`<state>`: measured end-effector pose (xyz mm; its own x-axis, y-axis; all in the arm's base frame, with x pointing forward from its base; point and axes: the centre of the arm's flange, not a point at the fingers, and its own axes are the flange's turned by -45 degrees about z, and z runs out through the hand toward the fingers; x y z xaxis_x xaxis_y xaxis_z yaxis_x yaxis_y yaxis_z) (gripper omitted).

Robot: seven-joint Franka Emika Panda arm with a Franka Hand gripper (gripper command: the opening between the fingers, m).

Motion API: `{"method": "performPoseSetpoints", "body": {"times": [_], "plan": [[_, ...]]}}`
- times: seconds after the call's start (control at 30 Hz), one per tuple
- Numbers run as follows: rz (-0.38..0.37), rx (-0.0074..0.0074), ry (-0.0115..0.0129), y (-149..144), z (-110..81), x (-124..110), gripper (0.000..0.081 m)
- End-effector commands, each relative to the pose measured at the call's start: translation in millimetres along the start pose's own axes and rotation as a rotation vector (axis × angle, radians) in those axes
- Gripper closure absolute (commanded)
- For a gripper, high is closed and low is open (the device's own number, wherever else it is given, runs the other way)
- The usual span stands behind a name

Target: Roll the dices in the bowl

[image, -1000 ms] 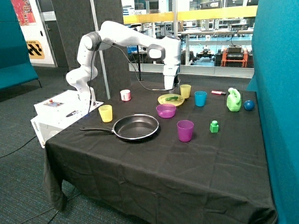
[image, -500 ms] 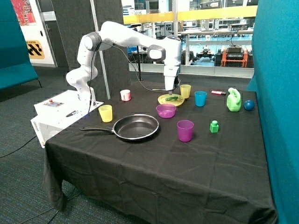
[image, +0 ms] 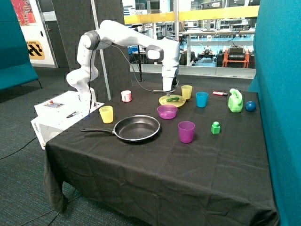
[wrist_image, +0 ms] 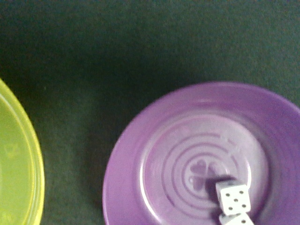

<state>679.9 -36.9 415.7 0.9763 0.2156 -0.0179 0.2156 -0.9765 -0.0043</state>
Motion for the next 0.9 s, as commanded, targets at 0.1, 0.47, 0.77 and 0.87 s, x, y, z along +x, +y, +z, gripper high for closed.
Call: {"method": "performPoseSetpoints", "body": {"times": [0.1,0.47,0.77,0.87], "plan": [[-0.007,-0.0044,0.0178,3.2,-1.1,-42.2,0.0329],[-0.011,-0.0044,0.0178,13.0,2.7,-67.4,0.0341],[-0.003,-0.0044,0.0178,23.3,-0.7,-74.4,0.0344],[-0.013,-0.0045,0.0178,22.0,-3.3,-74.1,0.0343]]}}
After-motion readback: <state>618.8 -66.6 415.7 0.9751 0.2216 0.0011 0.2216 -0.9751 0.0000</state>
